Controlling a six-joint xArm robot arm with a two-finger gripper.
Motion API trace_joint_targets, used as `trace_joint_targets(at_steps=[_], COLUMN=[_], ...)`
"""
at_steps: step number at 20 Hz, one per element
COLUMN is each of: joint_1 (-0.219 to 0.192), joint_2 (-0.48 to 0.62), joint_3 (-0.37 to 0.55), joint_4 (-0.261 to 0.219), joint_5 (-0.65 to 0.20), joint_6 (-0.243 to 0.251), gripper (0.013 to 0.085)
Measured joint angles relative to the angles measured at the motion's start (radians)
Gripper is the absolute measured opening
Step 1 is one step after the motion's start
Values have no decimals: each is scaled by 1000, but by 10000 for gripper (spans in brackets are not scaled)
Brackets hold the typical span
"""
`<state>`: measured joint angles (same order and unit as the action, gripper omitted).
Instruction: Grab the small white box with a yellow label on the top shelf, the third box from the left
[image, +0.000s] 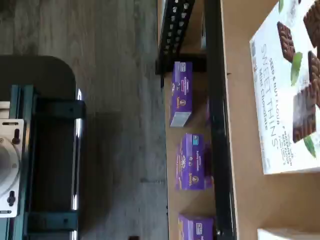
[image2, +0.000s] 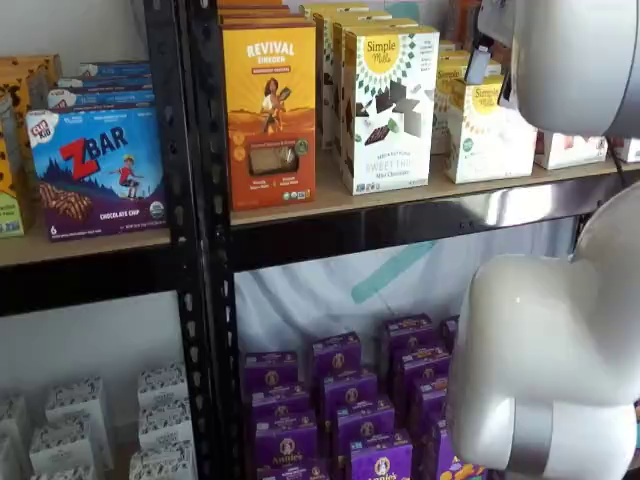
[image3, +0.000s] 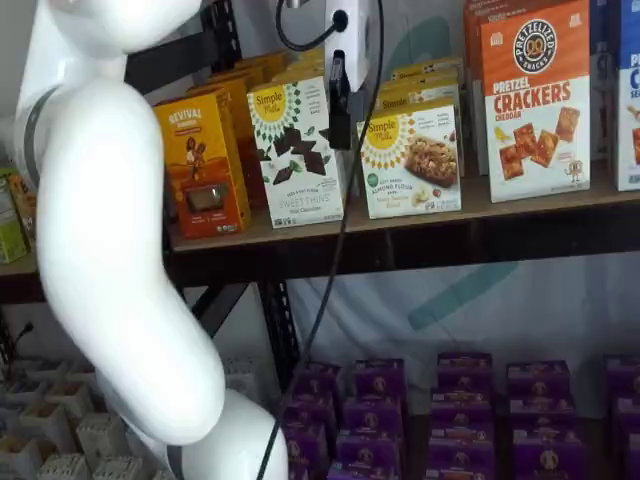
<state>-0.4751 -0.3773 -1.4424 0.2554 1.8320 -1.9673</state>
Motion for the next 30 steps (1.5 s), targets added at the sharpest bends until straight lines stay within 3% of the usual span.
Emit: trace_joint_targets(at_steps=[2, 5, 7, 11, 15, 19, 23, 30], joint_1=[28, 28, 16, -13, -15, -4, 9, 24], joint_2=[-6, -12, -20, -66, -90, -59, 5, 70], joint_3=[2, 4, 14, 80, 133, 139, 102, 67], joint_4=[-58, -65, -39, 33, 53, 28, -11, -39], joint_5=[-5, -5, -20, -140, -260, -335, -333, -331], joint_6=[8, 8, 4, -14, -29, -40, -39, -31], gripper=[850, 850, 850, 850, 850, 850, 850, 850])
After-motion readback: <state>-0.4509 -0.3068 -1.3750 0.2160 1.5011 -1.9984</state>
